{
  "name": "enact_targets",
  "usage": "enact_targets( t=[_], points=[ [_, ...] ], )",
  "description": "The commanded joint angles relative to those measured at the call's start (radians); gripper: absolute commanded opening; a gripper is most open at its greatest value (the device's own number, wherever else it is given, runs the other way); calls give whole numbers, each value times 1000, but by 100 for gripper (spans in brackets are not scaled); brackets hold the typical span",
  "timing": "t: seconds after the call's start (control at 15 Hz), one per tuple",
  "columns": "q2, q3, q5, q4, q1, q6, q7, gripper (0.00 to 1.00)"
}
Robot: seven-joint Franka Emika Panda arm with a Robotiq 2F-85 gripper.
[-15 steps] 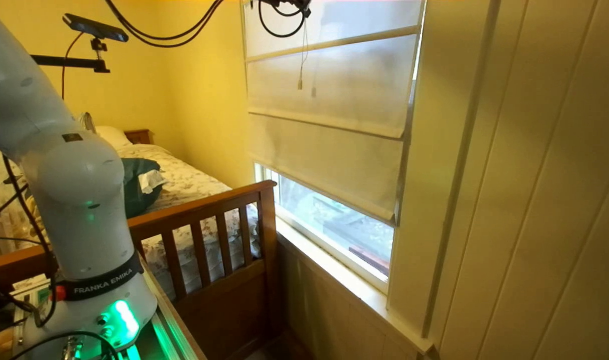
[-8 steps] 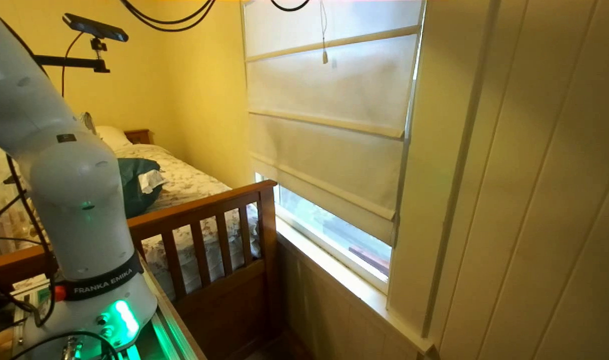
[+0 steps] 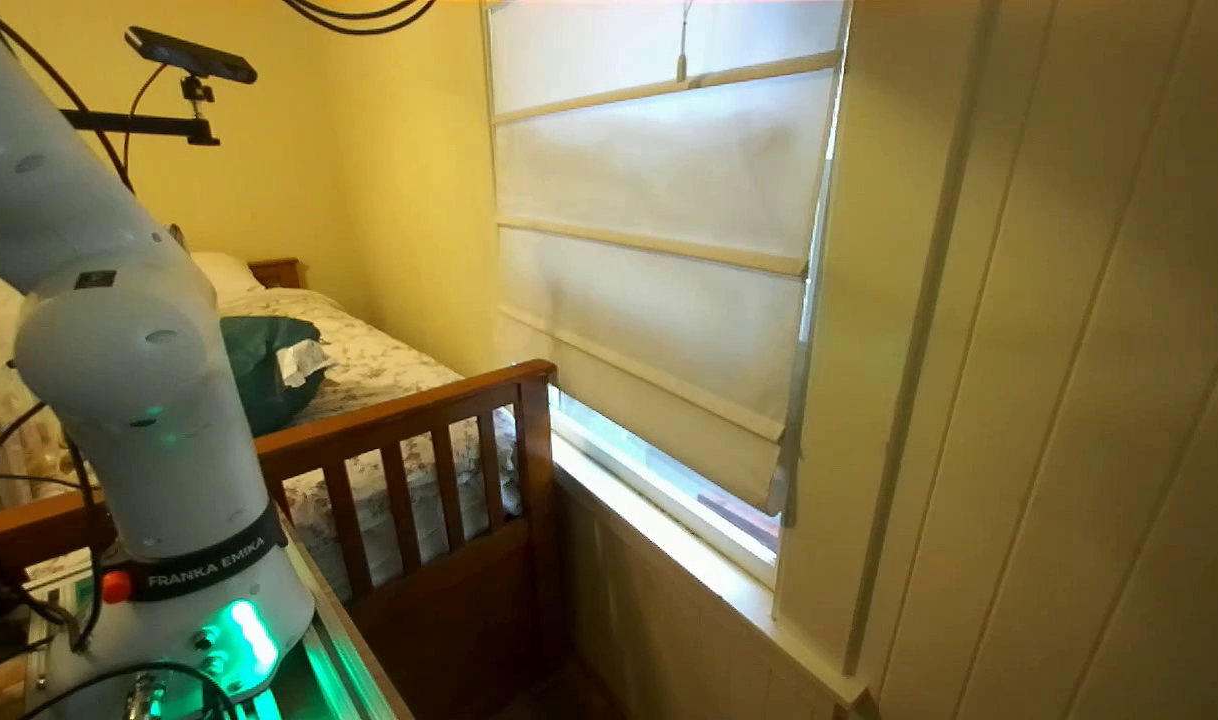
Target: Close the blinds completely
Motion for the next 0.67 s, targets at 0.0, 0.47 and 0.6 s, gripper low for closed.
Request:
enact_targets(
  t=[0.0, 0.47, 0.6],
  points=[
    [9, 62, -151, 51, -121, -59, 151, 28],
    [1, 119, -338, 66, -192, -258, 284, 74],
    [-1, 121, -367, 59, -175, -361, 278, 87]
  ],
)
